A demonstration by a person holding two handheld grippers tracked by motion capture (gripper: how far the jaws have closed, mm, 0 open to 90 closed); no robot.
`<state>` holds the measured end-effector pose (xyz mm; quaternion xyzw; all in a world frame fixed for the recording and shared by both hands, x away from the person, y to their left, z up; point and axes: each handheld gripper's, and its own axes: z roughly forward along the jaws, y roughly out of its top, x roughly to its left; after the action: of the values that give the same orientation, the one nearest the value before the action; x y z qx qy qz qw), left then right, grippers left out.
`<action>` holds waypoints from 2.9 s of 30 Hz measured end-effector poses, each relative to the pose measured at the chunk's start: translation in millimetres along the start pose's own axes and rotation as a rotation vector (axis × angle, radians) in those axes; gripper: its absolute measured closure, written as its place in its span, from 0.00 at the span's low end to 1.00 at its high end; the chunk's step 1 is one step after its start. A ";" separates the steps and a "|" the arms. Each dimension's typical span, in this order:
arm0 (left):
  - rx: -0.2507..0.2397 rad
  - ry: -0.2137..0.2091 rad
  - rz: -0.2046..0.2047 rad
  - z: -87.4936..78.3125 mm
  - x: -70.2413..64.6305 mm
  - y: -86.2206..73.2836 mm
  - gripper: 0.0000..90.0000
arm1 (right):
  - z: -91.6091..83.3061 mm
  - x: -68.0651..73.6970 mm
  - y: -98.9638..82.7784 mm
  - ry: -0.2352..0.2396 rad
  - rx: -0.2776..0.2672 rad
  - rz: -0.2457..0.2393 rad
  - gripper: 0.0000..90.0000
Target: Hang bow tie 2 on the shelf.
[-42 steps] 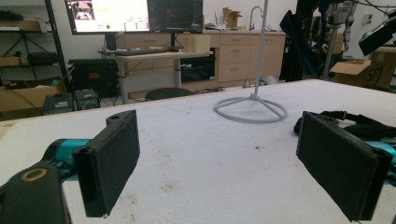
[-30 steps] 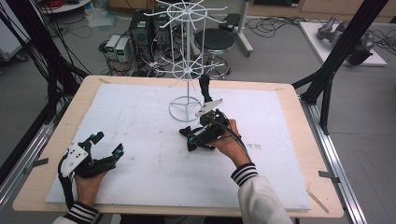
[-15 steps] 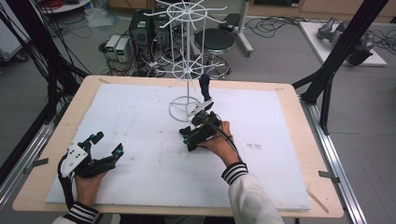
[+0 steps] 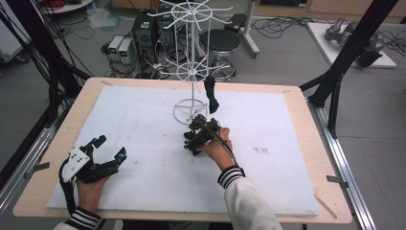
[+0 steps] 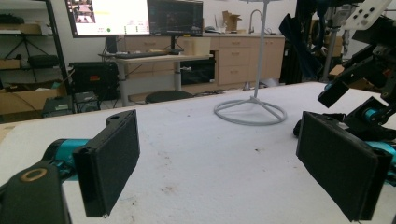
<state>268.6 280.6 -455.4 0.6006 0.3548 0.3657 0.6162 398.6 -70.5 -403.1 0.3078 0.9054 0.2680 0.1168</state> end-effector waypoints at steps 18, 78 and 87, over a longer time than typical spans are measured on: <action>-0.001 -0.001 0.001 -0.2 0.1 0.0 0.15 | 15.1 -0.5 -0.1 0.001 0.075 0.008 0.31; 0.000 -0.003 0.001 -0.1 -0.2 0.0 0.15 | -16.0 10.0 -7.6 0.059 -0.051 0.058 0.84; 0.000 -0.003 0.001 0.1 -0.4 0.0 0.15 | -30.2 8.9 -15.0 0.061 -0.105 0.052 0.84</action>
<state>268.5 280.2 -455.4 0.6014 0.3534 0.3652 0.6164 372.8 -87.5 -386.8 0.3164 0.8849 0.3274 0.0983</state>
